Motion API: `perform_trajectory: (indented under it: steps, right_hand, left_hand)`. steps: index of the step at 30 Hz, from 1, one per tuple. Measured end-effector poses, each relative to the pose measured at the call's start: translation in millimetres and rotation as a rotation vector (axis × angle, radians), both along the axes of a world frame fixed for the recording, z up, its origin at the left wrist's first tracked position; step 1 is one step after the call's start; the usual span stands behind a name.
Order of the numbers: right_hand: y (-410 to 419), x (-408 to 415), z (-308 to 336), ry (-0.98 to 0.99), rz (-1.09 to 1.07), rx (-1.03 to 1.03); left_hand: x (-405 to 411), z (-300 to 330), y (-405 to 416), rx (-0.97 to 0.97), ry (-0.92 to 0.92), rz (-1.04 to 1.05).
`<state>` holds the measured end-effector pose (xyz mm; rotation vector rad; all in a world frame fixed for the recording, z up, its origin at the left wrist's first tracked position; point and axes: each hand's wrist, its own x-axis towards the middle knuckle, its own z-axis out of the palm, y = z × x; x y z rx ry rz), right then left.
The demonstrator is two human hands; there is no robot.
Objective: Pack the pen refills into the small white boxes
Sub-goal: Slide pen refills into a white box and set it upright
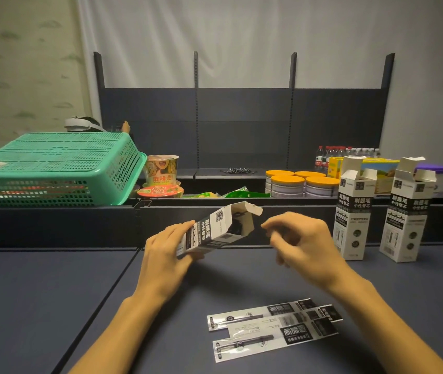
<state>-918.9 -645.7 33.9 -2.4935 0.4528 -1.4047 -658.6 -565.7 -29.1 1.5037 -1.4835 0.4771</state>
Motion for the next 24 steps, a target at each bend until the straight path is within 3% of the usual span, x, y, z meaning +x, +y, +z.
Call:
perform_trajectory:
  steps: [3,6,9,16,24]
  right_hand:
    - [-2.7,-14.2,6.9,0.365,-0.045,0.293]
    - [-10.9,-26.0,7.3,0.753,-0.118,0.395]
    - [-16.8,-33.8,6.8,0.929,-0.121,0.494]
    - [-13.8,-30.3,3.3,1.176,-0.256,0.487]
    - [-15.6,-33.0,4.4,1.131,-0.184,0.513]
  left_hand:
    - [2.6,0.0,-1.1,0.002,0.029,-0.006]
    - [2.4,-0.6,-0.9,0.002,0.039,-0.011]
    - [2.4,-0.6,0.2,0.007,0.035,-0.011]
    - [1.0,1.7,0.2,0.012,0.043,-0.012]
    - [0.9,1.1,2.9,0.005,0.055,-0.012]
